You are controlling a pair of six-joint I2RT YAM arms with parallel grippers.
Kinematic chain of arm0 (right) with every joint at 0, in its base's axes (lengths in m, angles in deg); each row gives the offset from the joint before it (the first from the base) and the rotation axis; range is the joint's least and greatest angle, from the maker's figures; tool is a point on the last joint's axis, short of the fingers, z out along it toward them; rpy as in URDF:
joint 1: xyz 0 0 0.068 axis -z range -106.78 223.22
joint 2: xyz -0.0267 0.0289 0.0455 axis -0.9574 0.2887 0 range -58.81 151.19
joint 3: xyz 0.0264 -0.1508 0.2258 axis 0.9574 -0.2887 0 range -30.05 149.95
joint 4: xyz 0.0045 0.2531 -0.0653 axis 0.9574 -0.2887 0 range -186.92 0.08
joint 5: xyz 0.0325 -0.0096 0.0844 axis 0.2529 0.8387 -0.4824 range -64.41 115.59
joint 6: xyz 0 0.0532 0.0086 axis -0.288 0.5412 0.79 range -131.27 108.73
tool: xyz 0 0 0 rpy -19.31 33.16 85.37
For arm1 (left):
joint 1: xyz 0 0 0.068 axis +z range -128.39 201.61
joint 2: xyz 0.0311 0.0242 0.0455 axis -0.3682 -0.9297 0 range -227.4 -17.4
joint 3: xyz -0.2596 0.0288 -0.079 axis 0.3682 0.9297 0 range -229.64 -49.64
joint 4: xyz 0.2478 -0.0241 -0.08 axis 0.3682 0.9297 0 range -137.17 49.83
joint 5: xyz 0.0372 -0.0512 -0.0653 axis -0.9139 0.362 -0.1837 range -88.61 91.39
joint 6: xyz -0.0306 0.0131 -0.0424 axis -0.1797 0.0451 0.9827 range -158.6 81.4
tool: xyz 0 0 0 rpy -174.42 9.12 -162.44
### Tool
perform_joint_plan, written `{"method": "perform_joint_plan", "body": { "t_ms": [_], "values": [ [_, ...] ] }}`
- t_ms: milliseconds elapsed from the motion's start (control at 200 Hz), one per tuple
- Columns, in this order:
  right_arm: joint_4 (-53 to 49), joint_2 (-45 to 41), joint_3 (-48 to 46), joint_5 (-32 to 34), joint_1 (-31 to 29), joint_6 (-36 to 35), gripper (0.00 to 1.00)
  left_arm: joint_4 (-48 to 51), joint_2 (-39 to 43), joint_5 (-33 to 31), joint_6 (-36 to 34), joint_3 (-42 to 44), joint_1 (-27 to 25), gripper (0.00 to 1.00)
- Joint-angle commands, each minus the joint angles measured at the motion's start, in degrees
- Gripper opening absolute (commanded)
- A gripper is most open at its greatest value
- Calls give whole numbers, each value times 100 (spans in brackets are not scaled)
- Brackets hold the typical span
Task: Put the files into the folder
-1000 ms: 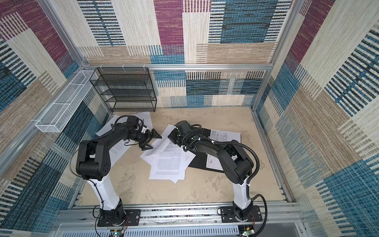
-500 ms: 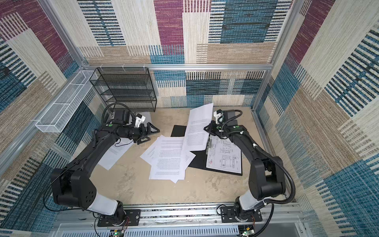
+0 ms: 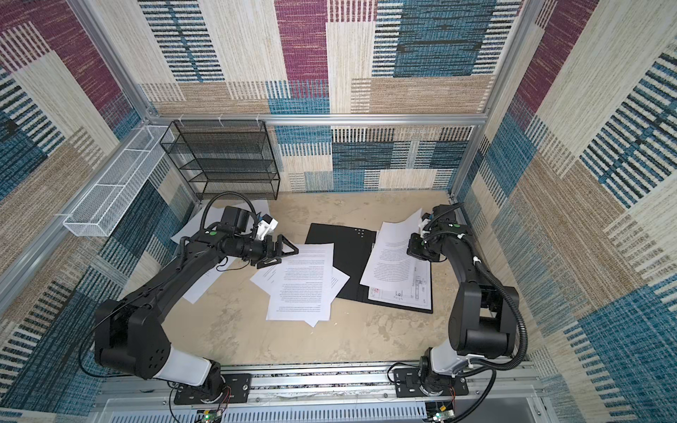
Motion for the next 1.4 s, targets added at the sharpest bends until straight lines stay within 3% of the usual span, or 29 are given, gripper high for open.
{"method": "perform_joint_plan", "body": {
  "t_ms": [0, 311, 661, 1397],
  "values": [
    [-224, 127, 52, 830, 22, -397, 0, -308, -20, 209, -49, 132, 0, 99],
    [81, 123, -125, 1388, 13, -775, 0, -866, 113, 647, 190, 276, -92, 99],
    [461, 339, -362, 1137, -50, -948, 0, -1119, 17, 942, 352, 358, -92, 99],
    [743, 503, -498, 1180, -349, -1005, 0, -1130, -216, 903, 413, 396, -92, 99]
  ]
}}
